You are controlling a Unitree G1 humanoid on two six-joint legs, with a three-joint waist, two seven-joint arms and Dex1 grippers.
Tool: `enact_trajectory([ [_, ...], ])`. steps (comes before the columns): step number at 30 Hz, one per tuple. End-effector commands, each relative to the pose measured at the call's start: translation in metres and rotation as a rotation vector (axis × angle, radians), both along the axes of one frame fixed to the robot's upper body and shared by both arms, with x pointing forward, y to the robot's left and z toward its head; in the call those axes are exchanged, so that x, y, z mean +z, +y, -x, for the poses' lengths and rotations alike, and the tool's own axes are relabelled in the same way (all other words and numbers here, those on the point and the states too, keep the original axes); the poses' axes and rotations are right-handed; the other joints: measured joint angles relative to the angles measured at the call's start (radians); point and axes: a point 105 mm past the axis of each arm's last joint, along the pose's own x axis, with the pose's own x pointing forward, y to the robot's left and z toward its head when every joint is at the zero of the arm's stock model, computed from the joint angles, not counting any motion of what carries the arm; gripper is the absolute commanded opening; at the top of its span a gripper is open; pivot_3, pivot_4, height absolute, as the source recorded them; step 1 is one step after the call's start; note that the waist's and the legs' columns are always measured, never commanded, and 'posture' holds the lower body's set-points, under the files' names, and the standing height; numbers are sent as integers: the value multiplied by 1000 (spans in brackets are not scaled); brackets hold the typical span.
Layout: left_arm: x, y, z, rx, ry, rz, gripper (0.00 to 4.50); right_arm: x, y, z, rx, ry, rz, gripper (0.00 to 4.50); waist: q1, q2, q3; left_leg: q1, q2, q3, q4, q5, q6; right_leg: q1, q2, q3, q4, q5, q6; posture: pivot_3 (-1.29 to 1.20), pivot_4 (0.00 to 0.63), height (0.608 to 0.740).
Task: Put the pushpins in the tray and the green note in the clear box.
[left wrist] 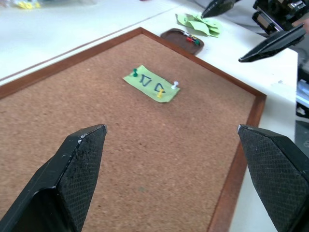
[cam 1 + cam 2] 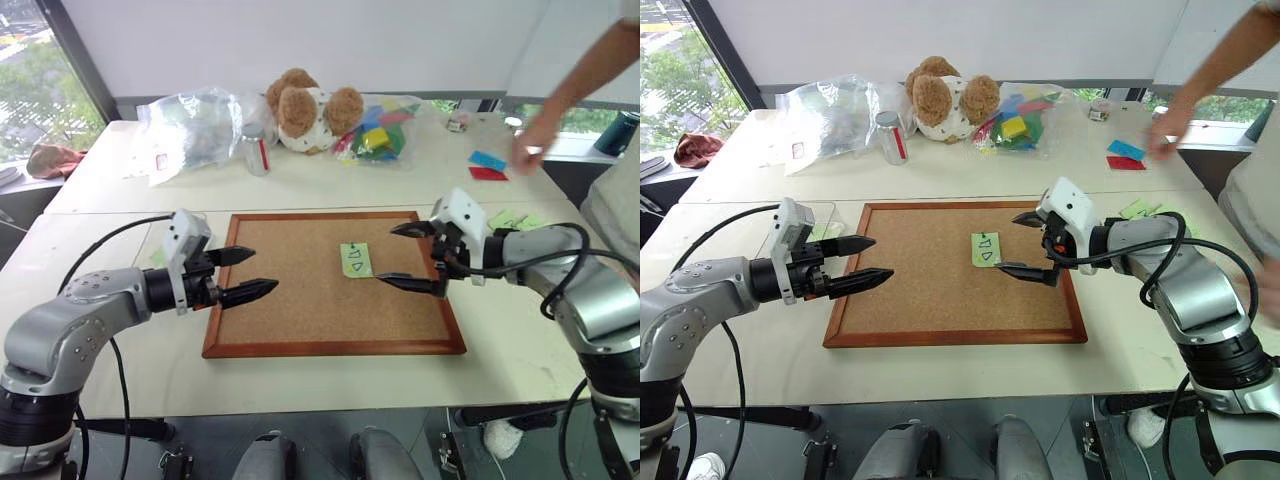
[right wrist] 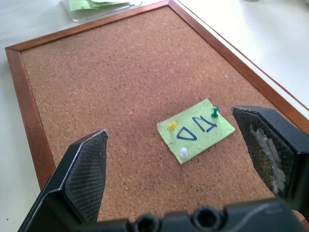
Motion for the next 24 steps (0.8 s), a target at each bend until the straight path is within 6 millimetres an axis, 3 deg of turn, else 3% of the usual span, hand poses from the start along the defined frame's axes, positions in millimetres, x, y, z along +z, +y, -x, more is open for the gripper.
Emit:
enact_trajectory([
  [1,7,0,-1,-3,-42,8,4464,8,-1,0,9,-45,11,4500,0,0,0,0,0,0,0,0,0,0,0,0,0,0,0,0,150,740],
  [24,-5,-5,-3,-4,-43,-5,4464,-1,-3,-8,-36,-39,-12,4500,0,0,0,0,0,0,0,0,0,0,0,0,0,0,0,0,150,740],
])
